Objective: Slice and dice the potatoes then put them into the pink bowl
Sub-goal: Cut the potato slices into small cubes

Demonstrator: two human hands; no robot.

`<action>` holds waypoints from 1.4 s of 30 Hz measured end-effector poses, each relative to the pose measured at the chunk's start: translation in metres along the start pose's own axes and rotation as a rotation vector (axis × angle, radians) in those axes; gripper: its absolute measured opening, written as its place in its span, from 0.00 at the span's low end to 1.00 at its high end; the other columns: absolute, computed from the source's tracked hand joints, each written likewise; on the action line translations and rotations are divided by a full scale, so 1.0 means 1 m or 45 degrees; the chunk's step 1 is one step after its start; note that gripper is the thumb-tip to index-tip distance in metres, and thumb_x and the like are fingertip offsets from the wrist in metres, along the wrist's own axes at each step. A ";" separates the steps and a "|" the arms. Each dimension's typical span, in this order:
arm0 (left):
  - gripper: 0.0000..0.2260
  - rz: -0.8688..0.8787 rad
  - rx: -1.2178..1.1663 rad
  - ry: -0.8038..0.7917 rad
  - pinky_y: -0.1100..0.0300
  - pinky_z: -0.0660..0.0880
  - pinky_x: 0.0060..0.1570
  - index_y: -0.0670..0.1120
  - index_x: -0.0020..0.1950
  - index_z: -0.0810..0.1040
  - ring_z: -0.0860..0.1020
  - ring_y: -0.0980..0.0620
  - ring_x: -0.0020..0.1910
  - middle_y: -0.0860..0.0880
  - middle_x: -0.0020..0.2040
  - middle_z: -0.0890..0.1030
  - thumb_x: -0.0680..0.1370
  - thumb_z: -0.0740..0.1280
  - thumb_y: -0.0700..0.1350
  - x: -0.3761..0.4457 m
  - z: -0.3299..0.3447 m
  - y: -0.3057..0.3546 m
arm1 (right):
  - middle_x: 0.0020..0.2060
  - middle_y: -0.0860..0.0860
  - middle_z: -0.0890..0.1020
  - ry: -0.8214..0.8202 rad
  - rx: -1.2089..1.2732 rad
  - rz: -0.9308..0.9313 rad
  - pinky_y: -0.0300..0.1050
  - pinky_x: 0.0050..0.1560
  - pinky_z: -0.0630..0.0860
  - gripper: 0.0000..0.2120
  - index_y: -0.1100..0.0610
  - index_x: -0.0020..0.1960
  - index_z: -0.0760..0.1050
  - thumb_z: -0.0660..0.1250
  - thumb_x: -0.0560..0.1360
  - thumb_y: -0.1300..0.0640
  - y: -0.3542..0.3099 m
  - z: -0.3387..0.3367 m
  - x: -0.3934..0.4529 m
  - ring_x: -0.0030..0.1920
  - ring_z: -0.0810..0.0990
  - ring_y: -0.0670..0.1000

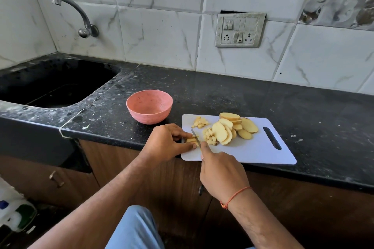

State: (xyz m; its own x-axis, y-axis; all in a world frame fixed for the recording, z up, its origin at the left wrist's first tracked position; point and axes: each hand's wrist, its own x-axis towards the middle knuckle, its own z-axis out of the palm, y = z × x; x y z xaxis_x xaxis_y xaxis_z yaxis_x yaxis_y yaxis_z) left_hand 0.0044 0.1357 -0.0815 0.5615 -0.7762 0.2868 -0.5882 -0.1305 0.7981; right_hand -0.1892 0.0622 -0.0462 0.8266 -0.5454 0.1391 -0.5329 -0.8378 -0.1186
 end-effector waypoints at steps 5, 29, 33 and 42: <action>0.16 -0.012 0.011 0.013 0.60 0.83 0.51 0.56 0.56 0.89 0.83 0.60 0.50 0.62 0.51 0.85 0.70 0.83 0.55 -0.003 0.001 0.002 | 0.41 0.49 0.80 -0.056 -0.038 0.017 0.43 0.36 0.77 0.30 0.50 0.84 0.52 0.59 0.85 0.52 0.003 -0.003 -0.015 0.38 0.77 0.46; 0.20 0.029 0.038 -0.022 0.63 0.82 0.57 0.57 0.59 0.88 0.82 0.64 0.54 0.62 0.55 0.84 0.69 0.83 0.58 -0.004 -0.001 0.002 | 0.34 0.45 0.76 0.093 0.192 0.070 0.39 0.31 0.72 0.24 0.43 0.83 0.54 0.51 0.87 0.44 0.021 -0.012 -0.039 0.34 0.77 0.46; 0.21 -0.009 0.007 -0.001 0.60 0.83 0.57 0.57 0.58 0.88 0.83 0.63 0.55 0.62 0.54 0.85 0.68 0.84 0.59 -0.003 0.000 -0.002 | 0.33 0.44 0.75 0.101 0.139 0.070 0.42 0.34 0.77 0.24 0.44 0.82 0.57 0.51 0.87 0.46 0.023 -0.006 -0.028 0.35 0.77 0.46; 0.19 -0.012 -0.011 -0.020 0.62 0.82 0.58 0.55 0.57 0.88 0.83 0.64 0.55 0.61 0.53 0.86 0.68 0.84 0.56 -0.004 -0.001 -0.002 | 0.34 0.43 0.74 0.106 0.242 0.076 0.37 0.32 0.72 0.24 0.44 0.82 0.57 0.51 0.87 0.46 0.019 -0.002 -0.029 0.35 0.77 0.45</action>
State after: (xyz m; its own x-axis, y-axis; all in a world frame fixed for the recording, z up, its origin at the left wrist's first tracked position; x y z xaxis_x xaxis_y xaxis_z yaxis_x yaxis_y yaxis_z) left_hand 0.0045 0.1395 -0.0839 0.5574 -0.7848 0.2709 -0.5779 -0.1325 0.8053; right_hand -0.2238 0.0621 -0.0504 0.7725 -0.6007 0.2059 -0.5302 -0.7886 -0.3116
